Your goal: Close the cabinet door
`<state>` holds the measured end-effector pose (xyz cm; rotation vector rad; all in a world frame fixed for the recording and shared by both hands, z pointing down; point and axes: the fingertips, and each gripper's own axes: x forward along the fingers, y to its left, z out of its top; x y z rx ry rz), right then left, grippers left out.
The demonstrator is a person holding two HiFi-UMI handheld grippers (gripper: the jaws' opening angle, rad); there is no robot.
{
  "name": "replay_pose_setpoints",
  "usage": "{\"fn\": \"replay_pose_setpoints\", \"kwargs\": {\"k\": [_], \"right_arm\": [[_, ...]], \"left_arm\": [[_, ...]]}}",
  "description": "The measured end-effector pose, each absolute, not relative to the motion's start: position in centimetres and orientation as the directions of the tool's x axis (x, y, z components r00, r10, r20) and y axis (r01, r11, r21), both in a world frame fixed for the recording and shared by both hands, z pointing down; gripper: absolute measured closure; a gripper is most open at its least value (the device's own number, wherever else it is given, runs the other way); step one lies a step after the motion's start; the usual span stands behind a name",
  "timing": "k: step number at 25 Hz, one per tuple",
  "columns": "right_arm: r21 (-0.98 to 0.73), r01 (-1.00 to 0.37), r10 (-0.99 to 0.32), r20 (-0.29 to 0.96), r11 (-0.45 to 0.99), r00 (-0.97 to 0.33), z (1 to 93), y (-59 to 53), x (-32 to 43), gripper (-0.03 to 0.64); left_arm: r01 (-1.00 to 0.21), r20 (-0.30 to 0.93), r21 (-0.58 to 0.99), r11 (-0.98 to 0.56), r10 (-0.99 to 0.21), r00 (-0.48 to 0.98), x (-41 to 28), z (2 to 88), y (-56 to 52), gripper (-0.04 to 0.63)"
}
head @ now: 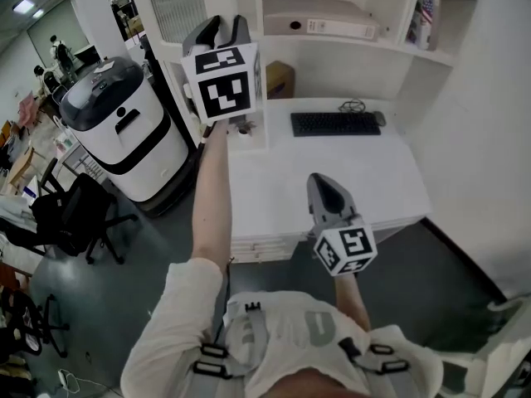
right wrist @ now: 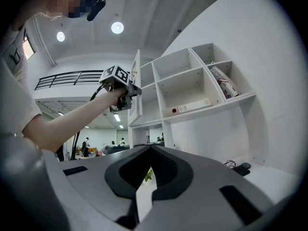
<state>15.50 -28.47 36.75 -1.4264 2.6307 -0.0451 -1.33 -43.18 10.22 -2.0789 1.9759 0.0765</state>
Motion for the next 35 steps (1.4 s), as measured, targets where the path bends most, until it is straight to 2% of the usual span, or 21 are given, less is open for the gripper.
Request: {"fn": "replay_pose_setpoints", "kwargs": {"k": [35], "right_arm": [[-0.106,-0.883,-0.889,-0.086,0.457,-0.449,38.0,-31.3,20.0,0.615]], "left_arm": [[-0.971,-0.231,-0.237,0.022,-0.972,0.035,1.5,10.1,-51.9,0.465]]}}
